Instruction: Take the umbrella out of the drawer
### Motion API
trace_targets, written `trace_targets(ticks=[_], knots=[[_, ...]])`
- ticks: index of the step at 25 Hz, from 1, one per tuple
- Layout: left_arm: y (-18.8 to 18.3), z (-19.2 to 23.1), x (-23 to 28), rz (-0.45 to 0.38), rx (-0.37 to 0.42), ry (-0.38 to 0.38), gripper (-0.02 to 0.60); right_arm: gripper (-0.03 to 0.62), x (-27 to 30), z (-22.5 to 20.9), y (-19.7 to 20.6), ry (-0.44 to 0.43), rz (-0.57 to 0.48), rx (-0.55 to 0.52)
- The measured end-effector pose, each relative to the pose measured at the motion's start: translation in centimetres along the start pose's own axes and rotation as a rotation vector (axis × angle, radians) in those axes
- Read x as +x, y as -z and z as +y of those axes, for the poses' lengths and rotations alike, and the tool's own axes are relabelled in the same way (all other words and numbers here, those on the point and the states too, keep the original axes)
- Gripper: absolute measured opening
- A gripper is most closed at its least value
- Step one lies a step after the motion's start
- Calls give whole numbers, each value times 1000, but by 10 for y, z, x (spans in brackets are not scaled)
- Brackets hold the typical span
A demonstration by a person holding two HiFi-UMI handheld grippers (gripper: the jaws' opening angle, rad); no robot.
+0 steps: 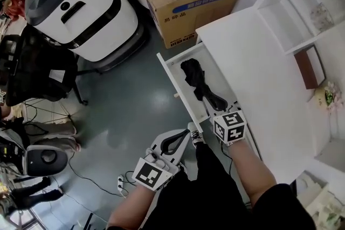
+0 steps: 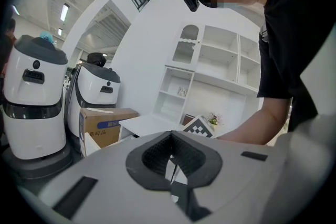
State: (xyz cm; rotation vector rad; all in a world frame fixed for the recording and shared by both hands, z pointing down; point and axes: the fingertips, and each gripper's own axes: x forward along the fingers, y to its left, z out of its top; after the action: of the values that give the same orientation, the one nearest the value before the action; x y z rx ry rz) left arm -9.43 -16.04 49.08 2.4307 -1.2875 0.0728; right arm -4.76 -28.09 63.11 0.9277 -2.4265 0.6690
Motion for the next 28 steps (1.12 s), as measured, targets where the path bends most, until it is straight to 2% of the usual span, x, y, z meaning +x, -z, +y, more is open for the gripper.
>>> trace_targets(ticks=[11,23,28], knots=[[23,18,11,43,-69,-37,-3,181,79,-46,73,42,218,-6],[44,28,18,91,-126,-71,-3,225,140,-75,120,37,371,-37],[52,27,17,106,-149,-91,-3,235,155,-80,129,14,401,-51]])
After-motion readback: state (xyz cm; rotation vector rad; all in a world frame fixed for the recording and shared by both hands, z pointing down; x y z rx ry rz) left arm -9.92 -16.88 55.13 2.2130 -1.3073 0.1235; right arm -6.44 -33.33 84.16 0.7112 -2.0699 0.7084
